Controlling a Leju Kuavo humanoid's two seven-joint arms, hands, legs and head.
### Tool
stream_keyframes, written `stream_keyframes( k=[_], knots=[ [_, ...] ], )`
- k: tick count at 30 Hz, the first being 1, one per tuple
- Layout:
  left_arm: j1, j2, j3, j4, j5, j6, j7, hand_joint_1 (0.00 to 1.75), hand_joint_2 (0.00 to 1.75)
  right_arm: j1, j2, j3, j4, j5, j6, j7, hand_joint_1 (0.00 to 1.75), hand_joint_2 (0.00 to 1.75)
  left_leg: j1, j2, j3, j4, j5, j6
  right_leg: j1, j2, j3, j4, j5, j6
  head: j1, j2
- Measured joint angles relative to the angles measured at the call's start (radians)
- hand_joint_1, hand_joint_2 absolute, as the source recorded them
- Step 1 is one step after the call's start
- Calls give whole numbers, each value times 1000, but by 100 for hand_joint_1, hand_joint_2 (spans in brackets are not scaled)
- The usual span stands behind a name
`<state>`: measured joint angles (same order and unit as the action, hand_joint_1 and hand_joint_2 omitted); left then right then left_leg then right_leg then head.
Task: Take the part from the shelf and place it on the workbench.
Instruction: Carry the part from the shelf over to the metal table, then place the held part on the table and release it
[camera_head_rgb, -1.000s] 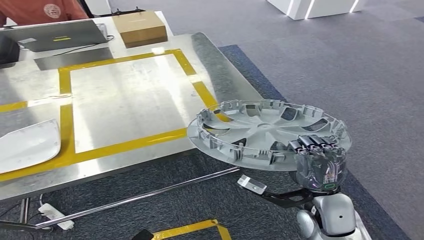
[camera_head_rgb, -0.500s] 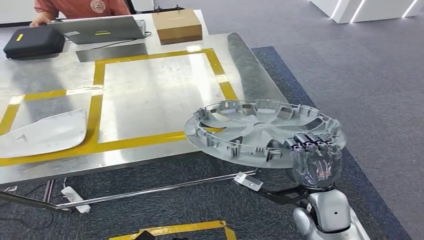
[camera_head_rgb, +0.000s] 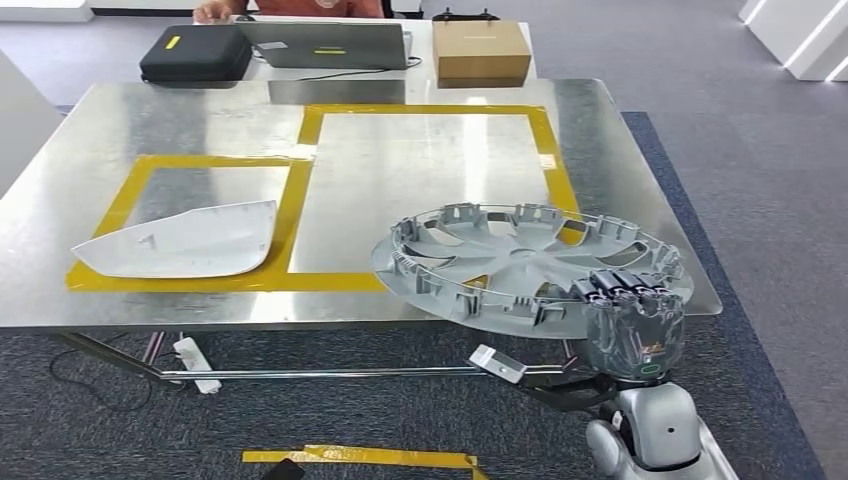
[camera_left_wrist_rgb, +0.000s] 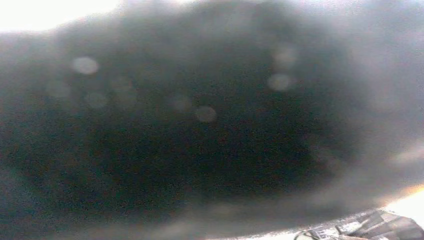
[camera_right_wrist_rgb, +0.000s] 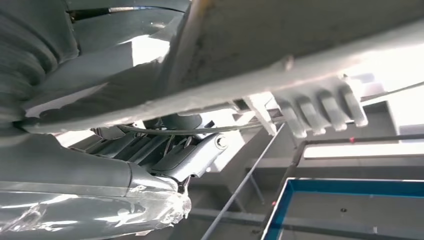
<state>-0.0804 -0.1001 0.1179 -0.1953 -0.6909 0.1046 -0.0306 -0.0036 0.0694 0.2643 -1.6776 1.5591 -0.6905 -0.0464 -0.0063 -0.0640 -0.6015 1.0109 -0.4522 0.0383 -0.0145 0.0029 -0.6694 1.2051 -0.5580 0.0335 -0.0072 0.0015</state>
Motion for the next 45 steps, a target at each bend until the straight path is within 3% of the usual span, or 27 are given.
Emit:
stream_keyframes(
  k=[2, 3, 5, 12, 16, 29, 37, 45],
  knots=[
    [1, -1, 0, 0, 0, 2, 0, 0, 0, -5, -5, 14, 5, 0, 1, 35, 175, 175, -3, -15, 5, 2, -5, -4, 3, 10, 53, -129, 62, -12, 1, 0],
    [2, -1, 0, 0, 0, 3, -1, 0, 0, -8, -6, 27, 9, 0, 4, 61, 175, 175, -4, -19, 4, 4, -6, -7, 4, 15, 71, -169, 73, -14, 0, 0],
    [6, 0, 1, 0, 0, 5, -2, 0, 0, -13, -7, 56, 18, 0, 15, 117, 175, 175, -5, -21, -1, 7, -7, -10, 5, 19, 82, -192, 72, -12, -1, 0],
    [10, 5, 2, 0, 1, 8, -6, 0, 0, -22, -9, 98, 59, -90, 120, 213, 175, 175, -2, -15, 7, -4, -7, -14, 9, 26, 82, -191, 70, -18, -3, 0],
    [11, 7, 3, 0, 2, 8, -8, 0, 0, -33, -12, 97, 84, -124, 146, 228, 175, 175, 0, -15, 7, -5, -6, -23, 11, 26, 83, -191, 70, -21, -3, 0],
    [11, 12, 8, 0, -1, 5, -4, 0, 0, -77, -24, 41, 190, -175, 208, 280, 175, 175, -2, -14, 8, -4, -5, -24, 9, 26, 85, -192, 72, -22, -3, 0],
    [8, 14, 8, 0, -20, 1, 11, 0, 0, -199, -30, -31, 359, -255, 275, 294, 175, 175, -4, -14, 9, -4, -4, -22, 6, 27, 86, -192, 74, -20, -3, 0],
    [-3, 11, 6, 0, -46, -24, 24, 0, 0, -367, -20, 5, 521, -192, 273, 275, 175, 175, -5, -12, 9, -4, -3, -22, 6, 28, 86, -191, 75, -20, -3, 0]
  ],
)
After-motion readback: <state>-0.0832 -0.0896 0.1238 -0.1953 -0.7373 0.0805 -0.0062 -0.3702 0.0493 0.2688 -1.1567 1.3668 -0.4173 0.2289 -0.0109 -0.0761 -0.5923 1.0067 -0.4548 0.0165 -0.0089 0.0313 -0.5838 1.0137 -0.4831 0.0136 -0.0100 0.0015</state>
